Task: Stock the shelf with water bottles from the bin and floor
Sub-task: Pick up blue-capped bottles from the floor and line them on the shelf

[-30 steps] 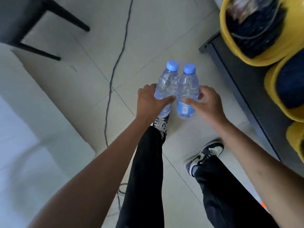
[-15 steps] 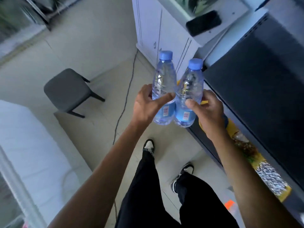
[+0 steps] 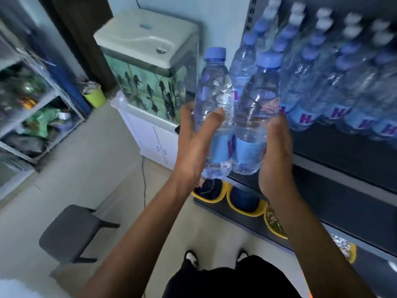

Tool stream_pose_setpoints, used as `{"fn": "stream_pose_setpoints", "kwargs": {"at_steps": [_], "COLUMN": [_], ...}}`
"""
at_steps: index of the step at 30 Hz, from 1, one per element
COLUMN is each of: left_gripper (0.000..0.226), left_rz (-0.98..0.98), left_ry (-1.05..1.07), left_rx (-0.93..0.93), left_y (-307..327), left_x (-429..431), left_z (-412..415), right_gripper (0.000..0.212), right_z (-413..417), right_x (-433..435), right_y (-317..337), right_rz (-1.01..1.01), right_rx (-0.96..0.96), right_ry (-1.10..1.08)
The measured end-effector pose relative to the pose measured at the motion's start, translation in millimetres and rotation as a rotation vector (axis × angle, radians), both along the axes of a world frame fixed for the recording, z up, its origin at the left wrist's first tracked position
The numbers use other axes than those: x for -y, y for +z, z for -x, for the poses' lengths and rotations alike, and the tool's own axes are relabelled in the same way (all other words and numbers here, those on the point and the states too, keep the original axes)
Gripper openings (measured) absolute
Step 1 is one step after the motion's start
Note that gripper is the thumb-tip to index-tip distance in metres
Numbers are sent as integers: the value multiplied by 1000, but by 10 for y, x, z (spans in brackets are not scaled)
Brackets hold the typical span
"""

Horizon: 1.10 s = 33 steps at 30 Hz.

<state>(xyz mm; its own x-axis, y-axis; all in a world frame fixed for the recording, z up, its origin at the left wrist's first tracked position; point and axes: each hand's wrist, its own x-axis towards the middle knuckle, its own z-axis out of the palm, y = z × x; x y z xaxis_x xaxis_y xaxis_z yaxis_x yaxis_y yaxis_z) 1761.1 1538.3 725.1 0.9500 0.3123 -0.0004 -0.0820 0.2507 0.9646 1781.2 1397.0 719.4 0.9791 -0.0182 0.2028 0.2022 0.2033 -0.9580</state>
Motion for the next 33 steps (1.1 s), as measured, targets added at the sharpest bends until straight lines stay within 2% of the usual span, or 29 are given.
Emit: {"fn": "stream_pose_setpoints", "kwargs": {"at_steps": [2,5,6,10,12,16,18,24,29,31,33], "left_gripper": [54,66,66,40,36,42,49,51,44,45,55], "left_rz": [-54,-92,-94,-114,-104,-131,-146,-304,-452,-465,-412], "left_ry": [0,-23,-45,-129,-144,-131,-128,-200,-165,-189,-241], "left_rx": [42,72,84,128,144,132,118,199,254,248,227], "left_y": [183,321,331,270,211,-45,-180,-462,-536,-508,-518], "left_x": [290,734,891,1422,1659,2111,2329,2724,2818,2831,2828], "left_z": [-127,-315,-367,-615,-741,-1022,-1135,-1327,-1408,-1423,-1420], "right_gripper": [45,76,72,48,39,45,40,53,56,56,62], "right_z": [-103,-221,-255,-385,-471,-665,-756,-957,-1014,-1048,-1058], "right_x": [240,650,808,1406,1679,2177,2409,2993,3131,3157,3197], "right_y": [166,362,385,334,262,2,-154,-455,-492,-522,-598], "right_rz": [-14,74,102,134,131,104,111,198,200,204,196], "right_rx": [23,21,38,98,97,45,16,-52,-25,-11,-4], "right_ry": [-49,-84,-101,-137,-156,-209,-215,-203,-182,-157,-129]}}
